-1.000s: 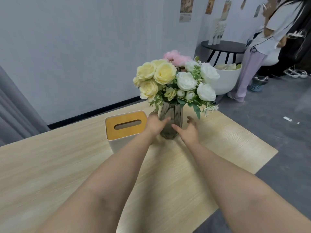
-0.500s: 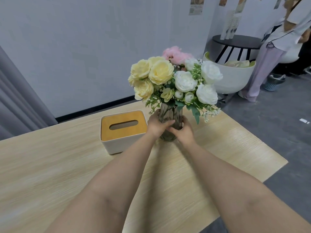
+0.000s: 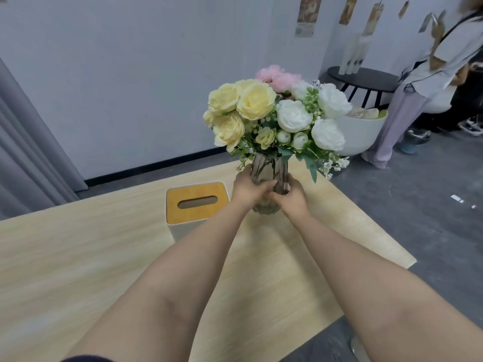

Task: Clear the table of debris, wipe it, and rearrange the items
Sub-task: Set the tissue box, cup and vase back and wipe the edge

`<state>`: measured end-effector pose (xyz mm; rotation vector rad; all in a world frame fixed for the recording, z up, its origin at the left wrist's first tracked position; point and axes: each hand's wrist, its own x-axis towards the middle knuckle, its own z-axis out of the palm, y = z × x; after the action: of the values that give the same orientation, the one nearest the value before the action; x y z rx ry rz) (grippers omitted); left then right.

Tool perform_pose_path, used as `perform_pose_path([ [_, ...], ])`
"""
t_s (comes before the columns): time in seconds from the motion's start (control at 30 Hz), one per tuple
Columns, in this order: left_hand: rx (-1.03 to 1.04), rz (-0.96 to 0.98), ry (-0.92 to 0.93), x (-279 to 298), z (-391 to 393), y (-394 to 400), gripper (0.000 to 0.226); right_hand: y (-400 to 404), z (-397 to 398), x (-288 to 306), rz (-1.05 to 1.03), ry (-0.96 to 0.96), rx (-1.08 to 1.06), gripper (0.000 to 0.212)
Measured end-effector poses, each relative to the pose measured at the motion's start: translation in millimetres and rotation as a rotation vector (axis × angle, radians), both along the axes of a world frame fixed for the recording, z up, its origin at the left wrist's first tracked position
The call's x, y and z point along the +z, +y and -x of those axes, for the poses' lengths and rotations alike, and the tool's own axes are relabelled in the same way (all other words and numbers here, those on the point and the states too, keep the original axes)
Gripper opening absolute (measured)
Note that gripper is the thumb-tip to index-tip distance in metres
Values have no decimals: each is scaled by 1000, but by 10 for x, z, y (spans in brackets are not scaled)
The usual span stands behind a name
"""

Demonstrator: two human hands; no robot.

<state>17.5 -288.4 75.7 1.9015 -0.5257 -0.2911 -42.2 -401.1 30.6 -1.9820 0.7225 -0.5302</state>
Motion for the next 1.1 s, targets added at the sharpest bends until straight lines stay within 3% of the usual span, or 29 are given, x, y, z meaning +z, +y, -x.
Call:
perform_pose_path([
  [0.23, 68, 57, -39, 633, -215, 607, 53, 551, -338, 652, 2, -69, 104, 55],
  [0.47, 185, -12, -72, 807, -648, 1634, 63, 1553, -921, 753, -59, -75, 197, 61],
  [0.8, 376, -36, 14, 369, -1291, 3383, 61, 3306, -1777, 278, -74, -25, 357, 46],
  [1.0, 485, -75, 20, -108, -1661, 4315, 64, 4210, -2204, -165, -96, 53, 463, 71],
  [1.1, 552, -65, 51, -385, -1815, 4711, 64, 4595, -2350, -316, -70, 82, 524, 71],
])
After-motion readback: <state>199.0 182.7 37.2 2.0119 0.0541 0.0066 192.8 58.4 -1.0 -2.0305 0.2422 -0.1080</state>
